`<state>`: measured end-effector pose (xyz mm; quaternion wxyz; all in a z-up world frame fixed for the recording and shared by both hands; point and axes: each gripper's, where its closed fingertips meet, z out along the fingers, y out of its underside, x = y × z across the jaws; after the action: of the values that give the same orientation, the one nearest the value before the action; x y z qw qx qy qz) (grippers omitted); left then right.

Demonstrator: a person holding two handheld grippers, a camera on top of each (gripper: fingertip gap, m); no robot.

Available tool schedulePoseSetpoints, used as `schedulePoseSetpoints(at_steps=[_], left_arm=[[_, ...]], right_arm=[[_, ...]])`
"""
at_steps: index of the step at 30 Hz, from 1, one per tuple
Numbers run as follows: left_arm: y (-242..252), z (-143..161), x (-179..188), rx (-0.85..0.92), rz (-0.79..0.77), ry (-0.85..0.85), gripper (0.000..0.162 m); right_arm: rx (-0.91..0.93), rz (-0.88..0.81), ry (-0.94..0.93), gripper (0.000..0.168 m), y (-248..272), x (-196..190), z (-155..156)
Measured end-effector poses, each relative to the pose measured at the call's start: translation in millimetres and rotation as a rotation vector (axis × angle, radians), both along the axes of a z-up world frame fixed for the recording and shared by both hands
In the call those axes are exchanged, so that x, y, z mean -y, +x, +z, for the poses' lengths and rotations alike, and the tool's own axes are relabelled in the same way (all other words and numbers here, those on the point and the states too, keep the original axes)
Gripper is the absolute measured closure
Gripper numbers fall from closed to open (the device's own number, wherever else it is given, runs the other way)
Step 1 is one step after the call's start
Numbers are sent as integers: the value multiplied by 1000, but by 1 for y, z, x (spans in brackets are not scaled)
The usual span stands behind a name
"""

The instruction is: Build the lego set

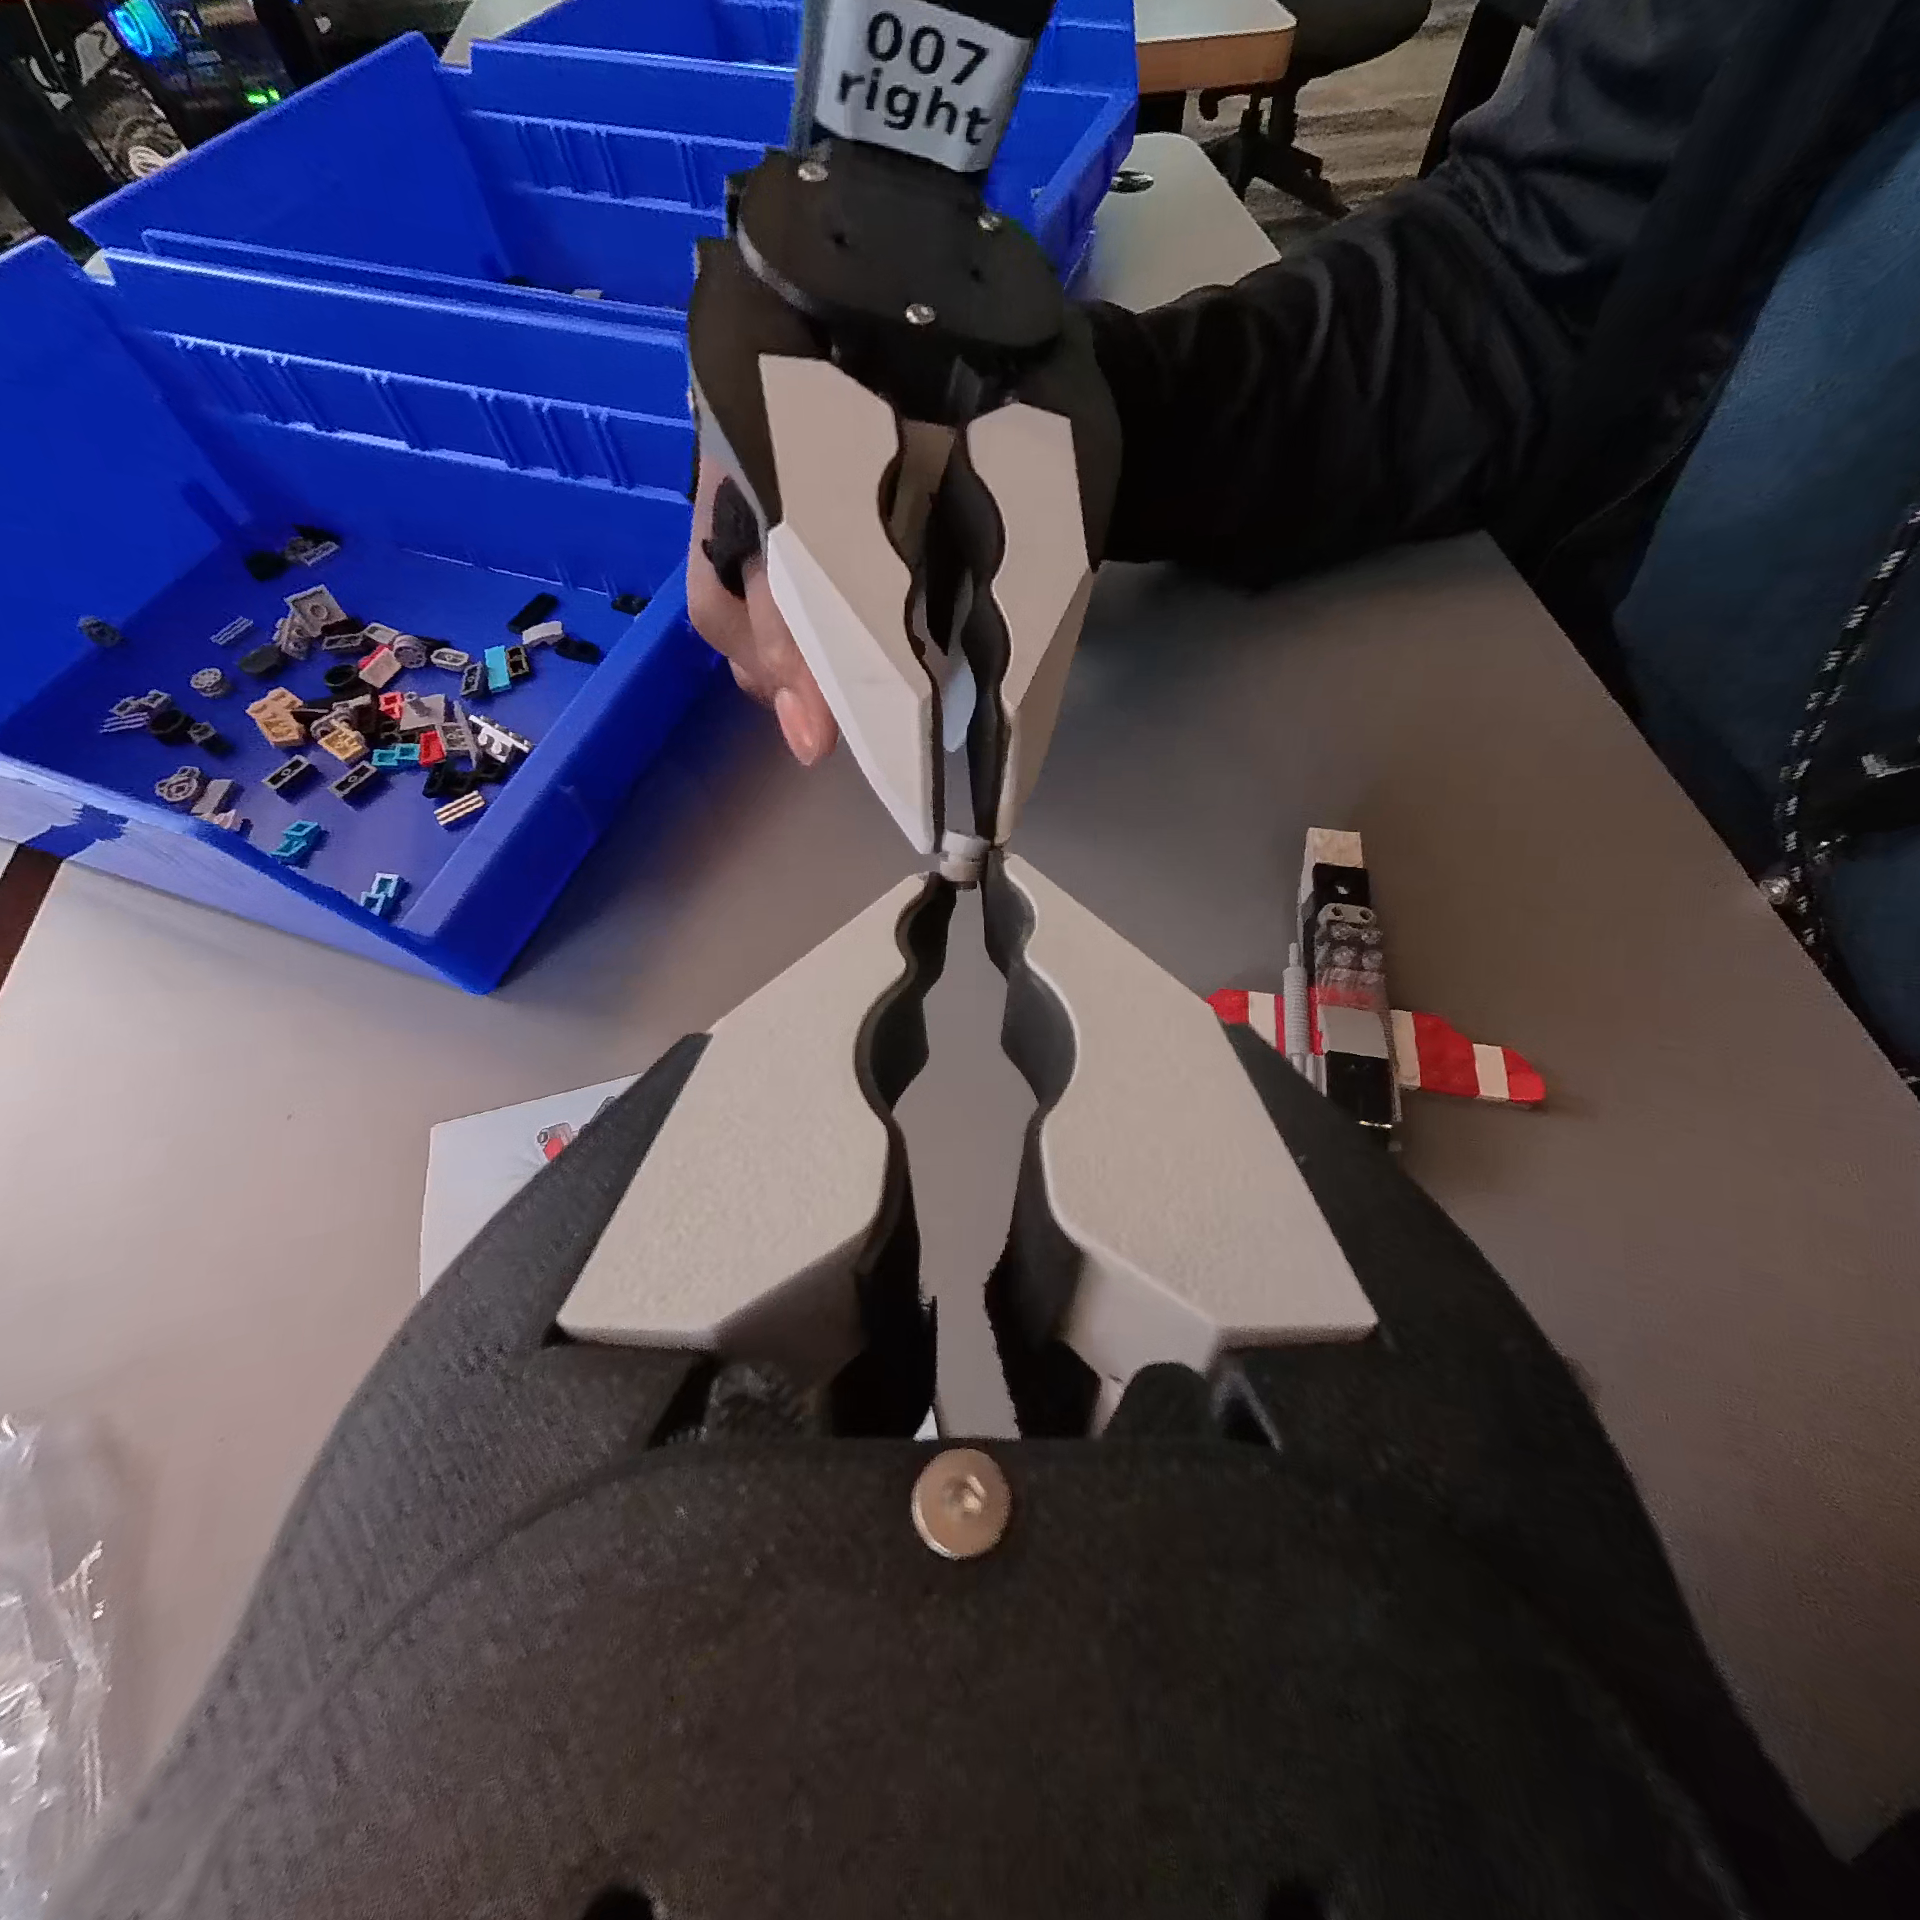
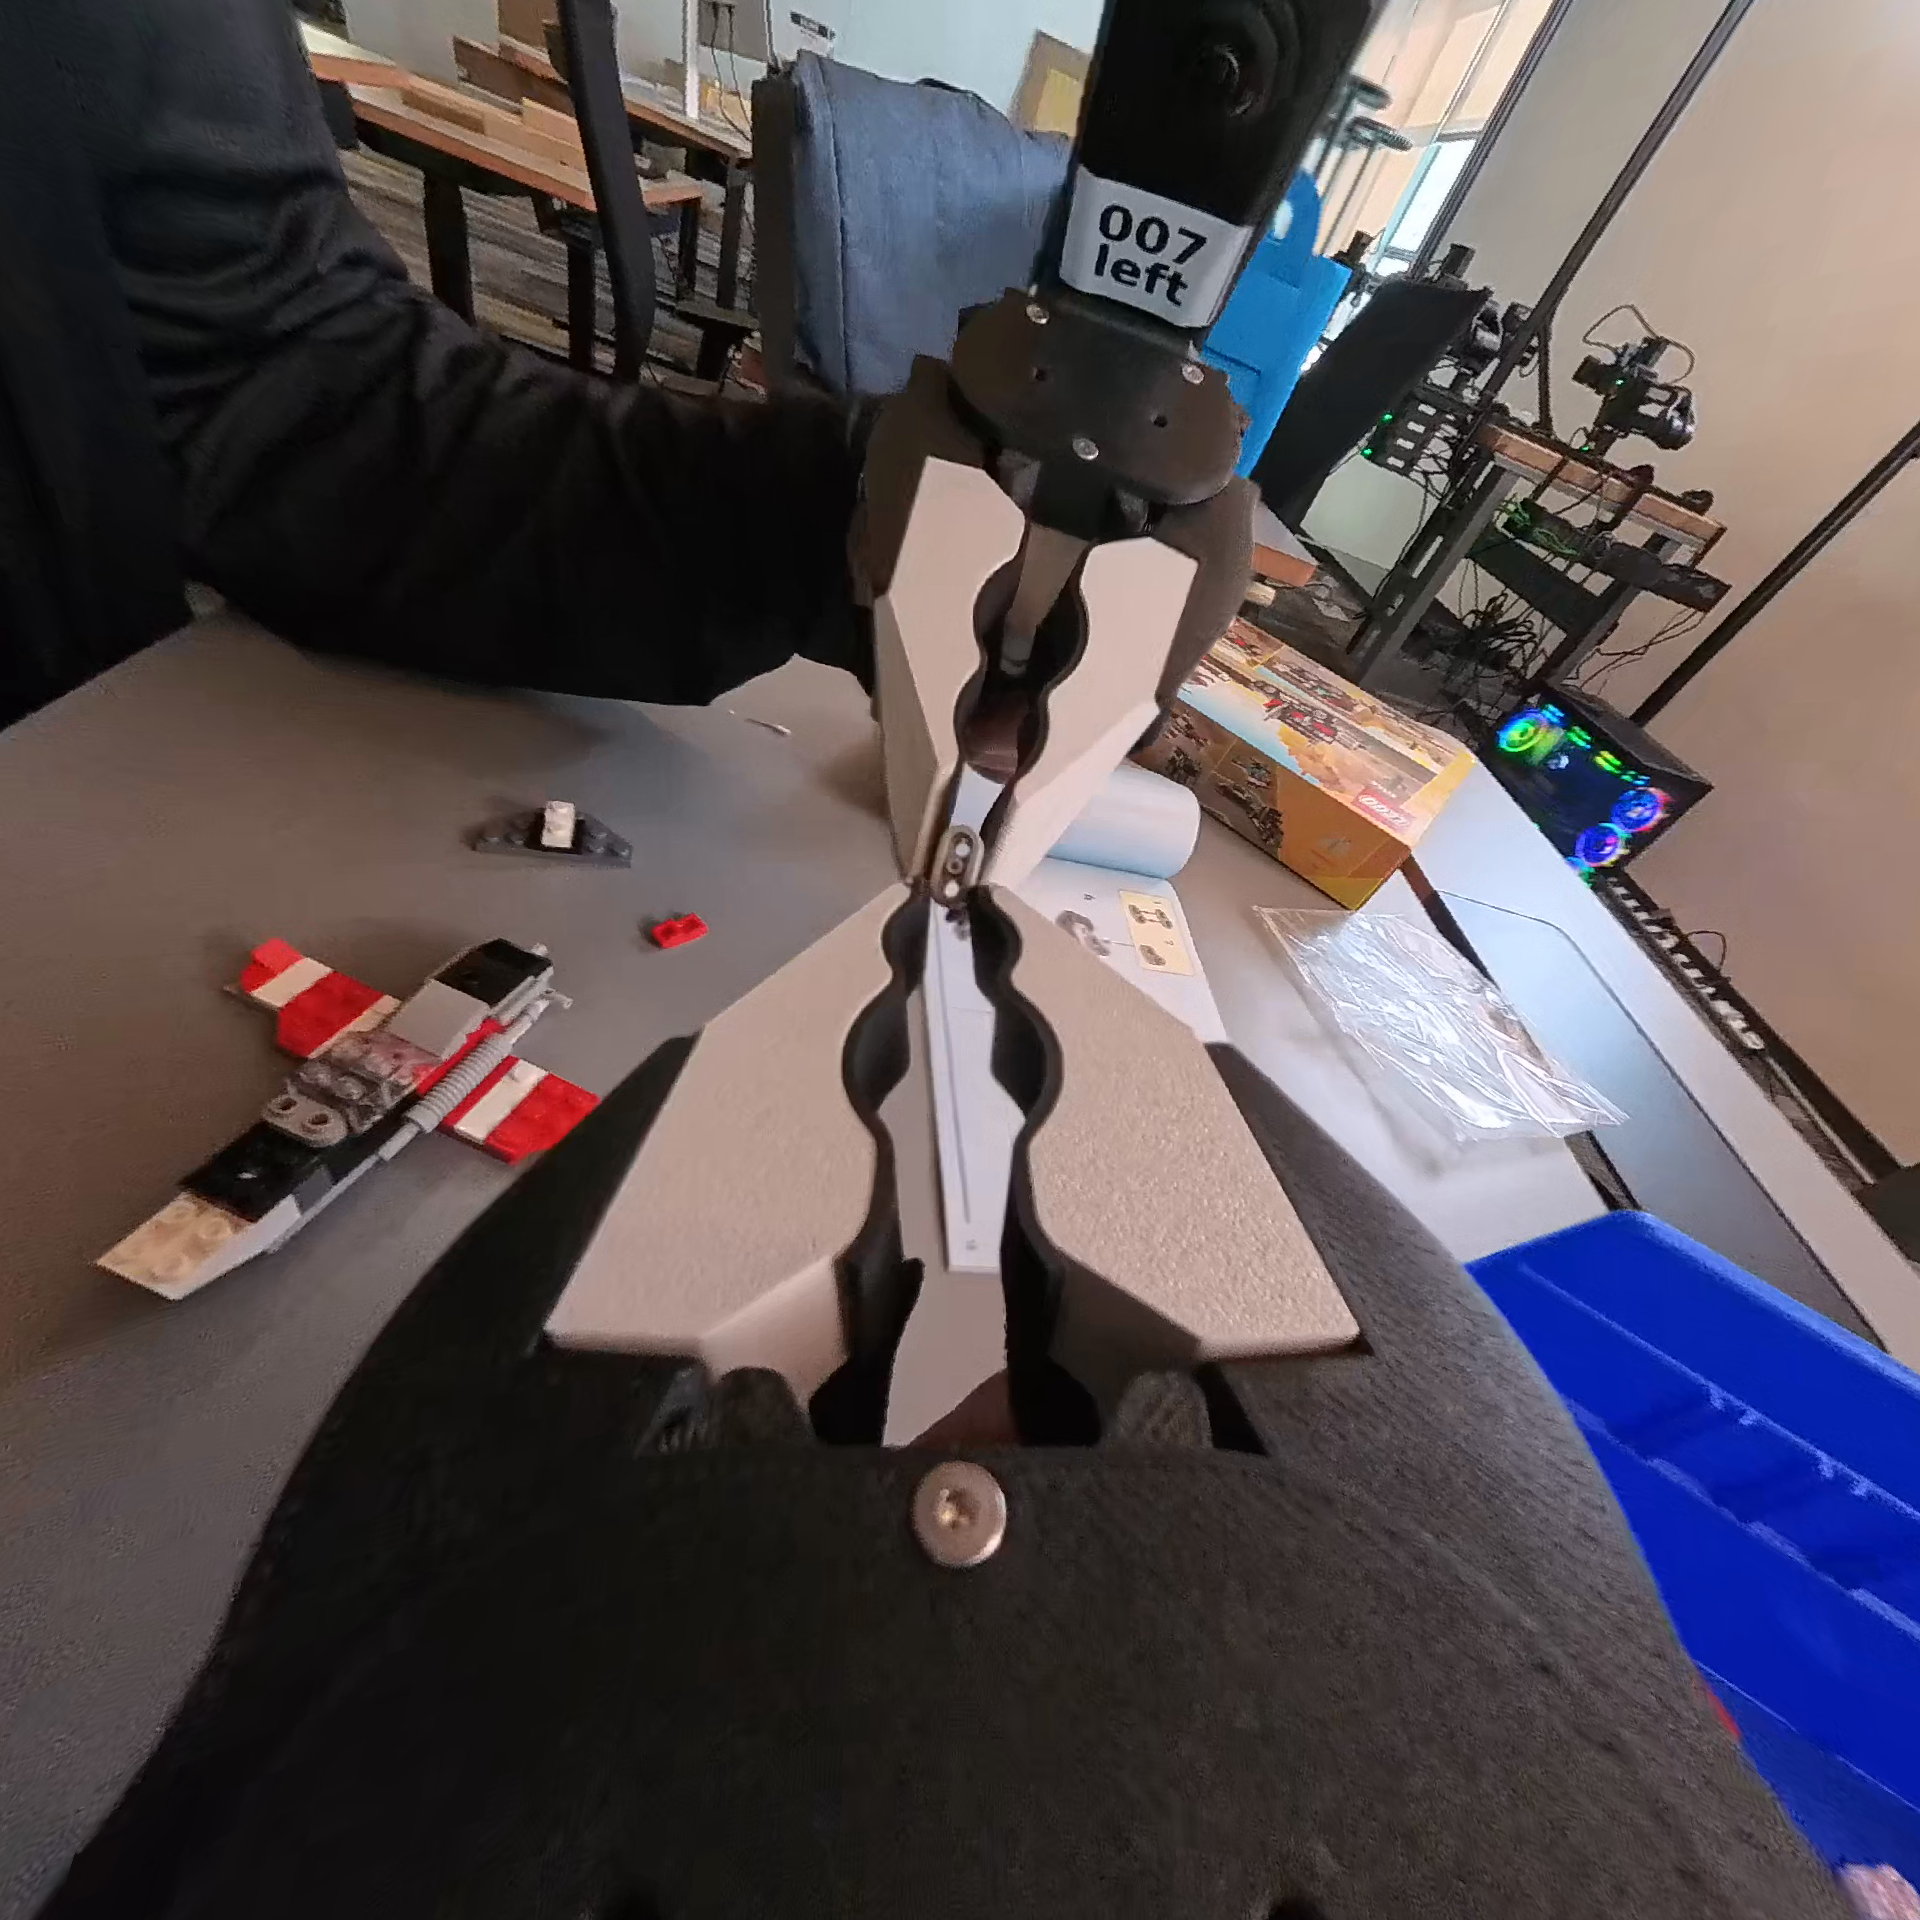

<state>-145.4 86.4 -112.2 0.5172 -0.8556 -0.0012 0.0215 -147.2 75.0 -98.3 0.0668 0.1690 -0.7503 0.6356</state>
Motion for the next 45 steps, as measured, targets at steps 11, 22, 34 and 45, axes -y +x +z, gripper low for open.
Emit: schedulePoseSetpoints(at_steps=[11,22,34,45], left_arm=[[-8,2,4,49,42,37,155],[3,9,-2,55,-32,118,155],[9,30,-10,138,-99,318,155],[10,48,-13,221,-133,471,155]], right_arm=[[-162,-89,-4,161,-8,3,3],[104,33,-37,160,3,-1,10],[177,67,-122,159,6,-7,31],[215,43,-201,150,2,-10,48]])
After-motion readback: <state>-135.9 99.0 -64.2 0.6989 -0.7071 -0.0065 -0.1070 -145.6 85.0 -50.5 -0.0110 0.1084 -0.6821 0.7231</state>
